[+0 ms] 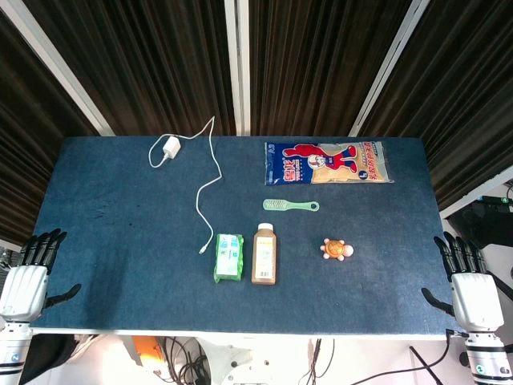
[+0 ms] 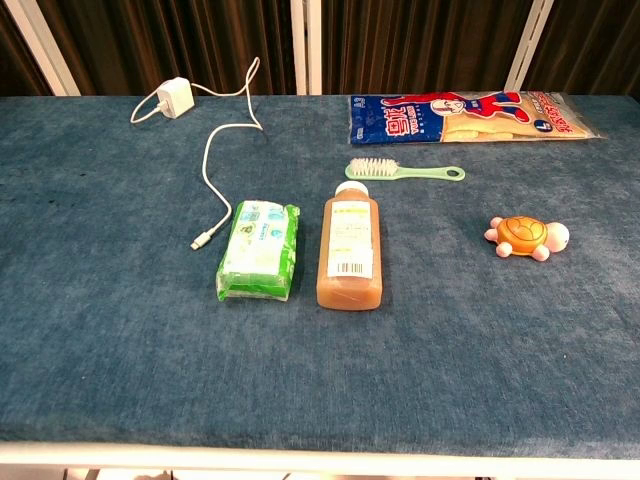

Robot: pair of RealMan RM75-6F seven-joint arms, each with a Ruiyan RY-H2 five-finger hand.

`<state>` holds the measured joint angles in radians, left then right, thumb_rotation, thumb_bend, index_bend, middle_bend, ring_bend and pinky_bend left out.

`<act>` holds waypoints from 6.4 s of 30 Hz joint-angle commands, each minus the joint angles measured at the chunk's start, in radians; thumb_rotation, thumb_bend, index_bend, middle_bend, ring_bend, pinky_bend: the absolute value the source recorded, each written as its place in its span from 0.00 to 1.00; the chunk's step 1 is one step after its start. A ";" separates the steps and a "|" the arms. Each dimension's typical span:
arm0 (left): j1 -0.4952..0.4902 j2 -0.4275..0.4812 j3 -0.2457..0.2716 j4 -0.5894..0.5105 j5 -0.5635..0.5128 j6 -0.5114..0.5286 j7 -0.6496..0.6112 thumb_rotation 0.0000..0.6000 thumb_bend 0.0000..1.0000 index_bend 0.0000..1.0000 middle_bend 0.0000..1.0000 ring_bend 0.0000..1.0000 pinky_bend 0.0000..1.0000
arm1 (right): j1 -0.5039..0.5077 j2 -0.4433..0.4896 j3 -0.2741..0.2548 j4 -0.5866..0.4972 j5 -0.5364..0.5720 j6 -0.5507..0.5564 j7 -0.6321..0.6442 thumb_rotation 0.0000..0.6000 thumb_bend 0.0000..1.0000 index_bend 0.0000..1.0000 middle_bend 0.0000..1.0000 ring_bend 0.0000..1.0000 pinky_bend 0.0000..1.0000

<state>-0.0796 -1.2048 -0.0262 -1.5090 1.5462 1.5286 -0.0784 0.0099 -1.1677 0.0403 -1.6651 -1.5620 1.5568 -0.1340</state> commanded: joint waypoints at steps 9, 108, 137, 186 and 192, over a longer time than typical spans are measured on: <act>-0.001 0.001 -0.001 0.000 -0.003 -0.004 -0.005 1.00 0.13 0.06 0.02 0.00 0.01 | 0.012 -0.002 0.003 0.000 0.015 -0.027 -0.006 1.00 0.09 0.00 0.00 0.00 0.00; 0.003 -0.011 0.003 0.078 -0.033 -0.046 -0.146 1.00 0.13 0.06 0.02 0.00 0.03 | 0.431 -0.432 0.033 0.319 0.161 -0.382 -0.299 1.00 0.25 0.42 0.40 0.38 0.50; 0.006 -0.019 0.002 0.098 -0.035 -0.044 -0.171 1.00 0.13 0.06 0.02 0.00 0.04 | 0.433 -0.468 0.026 0.364 0.163 -0.392 -0.281 1.00 0.29 0.71 0.64 0.59 0.64; 0.005 -0.022 0.002 0.110 -0.035 -0.050 -0.189 1.00 0.11 0.06 0.02 0.00 0.04 | 0.427 -0.518 0.037 0.414 0.165 -0.342 -0.301 1.00 0.43 1.00 0.87 0.85 0.88; 0.005 -0.018 0.002 0.101 -0.032 -0.045 -0.180 1.00 0.11 0.06 0.02 0.00 0.04 | 0.419 -0.449 0.031 0.346 0.191 -0.377 -0.310 1.00 0.07 0.45 0.50 0.37 0.39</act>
<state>-0.0747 -1.2234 -0.0247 -1.4075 1.5143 1.4829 -0.2592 0.4314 -1.6435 0.0745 -1.2942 -1.3816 1.1954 -0.4355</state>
